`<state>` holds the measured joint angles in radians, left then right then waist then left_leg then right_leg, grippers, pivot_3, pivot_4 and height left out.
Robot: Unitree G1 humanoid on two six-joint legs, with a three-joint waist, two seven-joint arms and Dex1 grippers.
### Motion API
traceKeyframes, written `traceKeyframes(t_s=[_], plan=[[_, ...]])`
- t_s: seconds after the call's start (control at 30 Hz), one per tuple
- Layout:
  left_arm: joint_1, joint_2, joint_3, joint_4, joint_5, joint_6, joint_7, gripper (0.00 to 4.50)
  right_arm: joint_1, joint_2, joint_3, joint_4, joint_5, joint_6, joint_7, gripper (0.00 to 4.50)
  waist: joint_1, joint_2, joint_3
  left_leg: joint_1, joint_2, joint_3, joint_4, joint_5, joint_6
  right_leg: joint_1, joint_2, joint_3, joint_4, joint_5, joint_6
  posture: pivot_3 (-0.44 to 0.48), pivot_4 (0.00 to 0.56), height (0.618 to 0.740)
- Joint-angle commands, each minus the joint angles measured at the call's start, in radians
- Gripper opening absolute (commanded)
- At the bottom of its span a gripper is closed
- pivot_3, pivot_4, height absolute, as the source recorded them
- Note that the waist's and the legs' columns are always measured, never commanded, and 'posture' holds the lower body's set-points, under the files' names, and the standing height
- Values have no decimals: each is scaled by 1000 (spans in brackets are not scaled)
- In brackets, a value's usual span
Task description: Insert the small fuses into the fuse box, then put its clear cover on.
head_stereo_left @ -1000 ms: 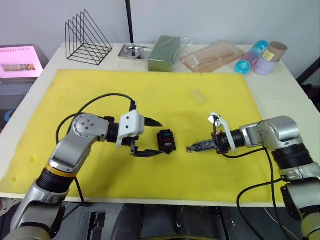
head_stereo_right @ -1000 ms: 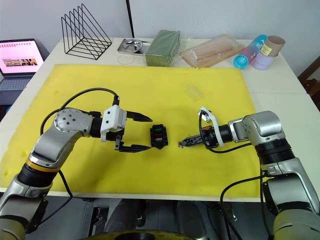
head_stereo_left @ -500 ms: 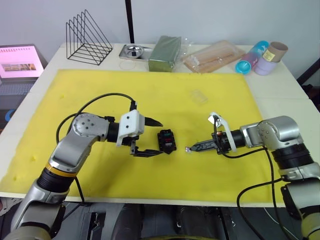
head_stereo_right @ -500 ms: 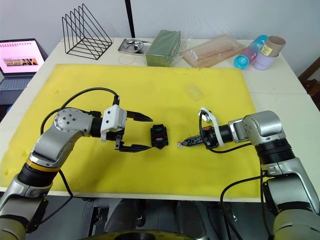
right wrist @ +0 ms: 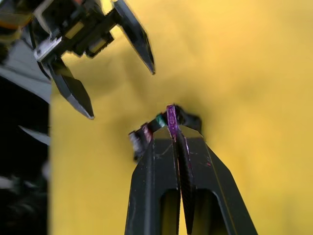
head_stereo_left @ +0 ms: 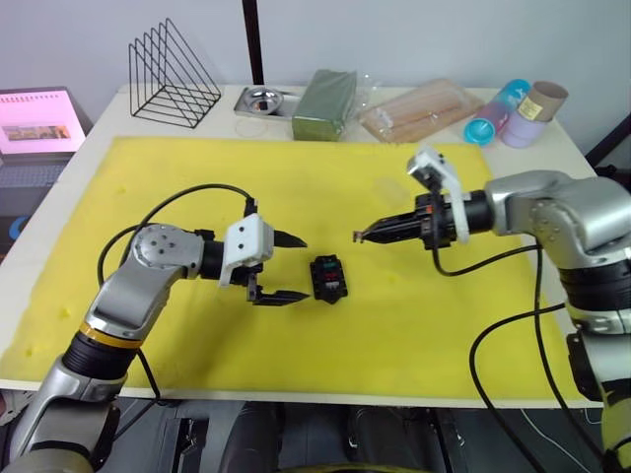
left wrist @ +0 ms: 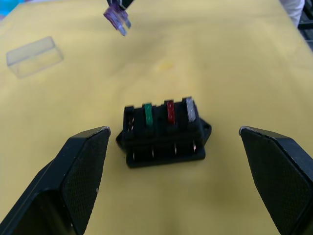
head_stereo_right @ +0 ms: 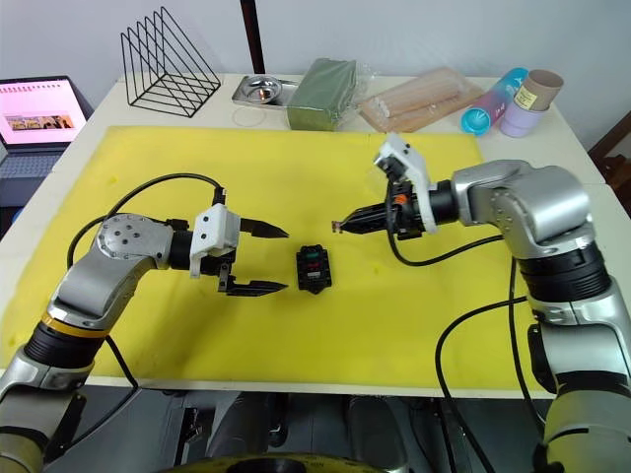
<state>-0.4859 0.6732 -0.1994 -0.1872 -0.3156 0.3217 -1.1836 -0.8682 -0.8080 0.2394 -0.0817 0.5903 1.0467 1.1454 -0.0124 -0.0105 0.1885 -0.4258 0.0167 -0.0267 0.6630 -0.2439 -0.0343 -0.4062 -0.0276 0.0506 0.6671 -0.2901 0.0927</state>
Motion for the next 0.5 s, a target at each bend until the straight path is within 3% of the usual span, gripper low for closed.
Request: traceKeyframes(t_s=[0.03,0.17,0.5], plan=[[-22,-5,21,8,0,-22,8,4500,-40,2,64,7,-102,-169,63,18,0,0,0,0,0,0,0,0,0,0,0,0,0,0,0,0,150,740],[-23,-11,20,24,1,-26,12,4500,-67,68,159,121,-255,-397,90,18,-5,0,0,0,0,0,0,0,0,0,0,0,0,0,0,0,150,740],[1,-12,19,5,2,-20,26,4500,-102,152,177,235,-332,-522,210,18,-3,0,0,0,0,-1,0,0,0,-1,0,0,1,0,0,0,150,740]])
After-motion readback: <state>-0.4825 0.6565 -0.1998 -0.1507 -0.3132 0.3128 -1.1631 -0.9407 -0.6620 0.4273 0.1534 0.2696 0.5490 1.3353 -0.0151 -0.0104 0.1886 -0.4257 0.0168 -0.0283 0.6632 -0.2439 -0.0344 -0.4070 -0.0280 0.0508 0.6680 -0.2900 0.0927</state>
